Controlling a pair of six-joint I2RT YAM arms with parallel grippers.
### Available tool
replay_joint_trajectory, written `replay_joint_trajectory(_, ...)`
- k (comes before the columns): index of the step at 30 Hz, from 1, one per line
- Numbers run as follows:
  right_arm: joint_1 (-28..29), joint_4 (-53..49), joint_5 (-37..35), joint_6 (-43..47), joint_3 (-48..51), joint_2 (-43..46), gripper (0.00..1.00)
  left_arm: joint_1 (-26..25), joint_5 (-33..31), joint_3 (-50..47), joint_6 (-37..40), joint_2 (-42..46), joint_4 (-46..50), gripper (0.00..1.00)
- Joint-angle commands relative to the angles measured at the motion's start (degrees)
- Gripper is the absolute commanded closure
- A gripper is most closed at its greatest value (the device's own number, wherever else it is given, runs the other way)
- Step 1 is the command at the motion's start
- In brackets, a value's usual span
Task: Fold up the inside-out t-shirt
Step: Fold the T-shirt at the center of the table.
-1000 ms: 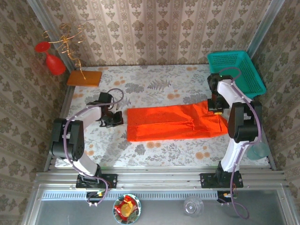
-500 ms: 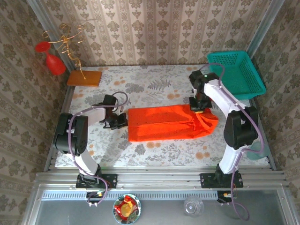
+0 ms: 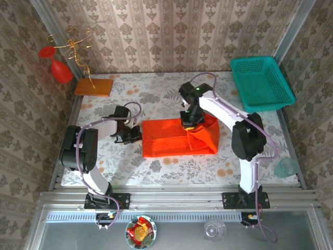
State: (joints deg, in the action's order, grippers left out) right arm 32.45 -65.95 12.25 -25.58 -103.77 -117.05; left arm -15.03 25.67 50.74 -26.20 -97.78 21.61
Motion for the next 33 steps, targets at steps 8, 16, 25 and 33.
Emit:
replay_joint_trajectory(8, 6.8, -2.1, 5.8, -2.7, -14.4, -9.7, 1.00, -3.9, 1.3, -1.9, -0.5, -4.5, -4.0, 1.00)
replay_joint_trajectory(16, 9.2, -3.7, 7.2, -3.9, -22.8, -16.3, 1.00, -4.5, 1.5, -1.9, -0.7, -5.1, -4.9, 1.00)
replay_joint_trajectory(25, 9.5, -2.3, 7.7, -5.6, -26.0, -20.5, 1.00, -4.7, 1.7, -2.4, -1.0, -5.5, -5.9, 1.00)
replay_joint_trajectory(33, 10.1, 2.2, 11.4, -8.1, -27.0, -21.9, 1.00, -4.7, 1.9, -2.5, -1.0, -6.0, -6.0, 1.00)
